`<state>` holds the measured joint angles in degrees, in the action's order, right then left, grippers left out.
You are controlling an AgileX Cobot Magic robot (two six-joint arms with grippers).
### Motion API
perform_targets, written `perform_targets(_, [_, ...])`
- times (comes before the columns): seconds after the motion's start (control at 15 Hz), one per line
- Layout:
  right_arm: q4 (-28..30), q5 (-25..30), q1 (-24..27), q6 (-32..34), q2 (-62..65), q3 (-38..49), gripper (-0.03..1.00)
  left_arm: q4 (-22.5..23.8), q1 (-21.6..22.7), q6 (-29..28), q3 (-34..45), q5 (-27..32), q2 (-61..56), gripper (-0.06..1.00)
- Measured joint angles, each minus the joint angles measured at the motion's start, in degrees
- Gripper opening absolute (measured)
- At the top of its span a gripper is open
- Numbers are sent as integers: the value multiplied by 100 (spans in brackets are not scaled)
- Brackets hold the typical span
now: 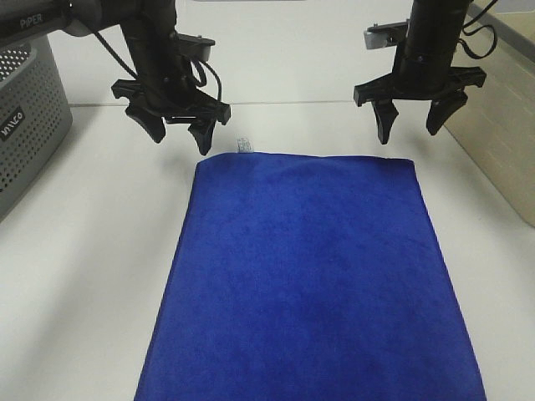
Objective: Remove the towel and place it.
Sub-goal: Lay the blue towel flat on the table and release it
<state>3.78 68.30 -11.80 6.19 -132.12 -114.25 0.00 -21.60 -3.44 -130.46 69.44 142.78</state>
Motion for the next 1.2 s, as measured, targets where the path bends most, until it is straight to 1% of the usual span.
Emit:
perform_targets(0.27, [-40,34,338,6,-201,-74,71,0,0,-11,-34,-6,69,72])
perform_targets(0.47, [-189,11,338,-6,-327,-92,71,-29,0,-92,-34,-69,166,72])
perform_targets(0.73, [-241,-120,338,-57,-785,-92,71,-115,0,-109,-34,-120,481,72])
perform_targets(1.0, [-315,-281,338,-115,-997,-97,71,-338,0,-109,-46,-498,590,72])
perform_targets(1.2, [-338,-258,338,-115,-1043,-120,71,-355,0,-109,-69,-521,693,72])
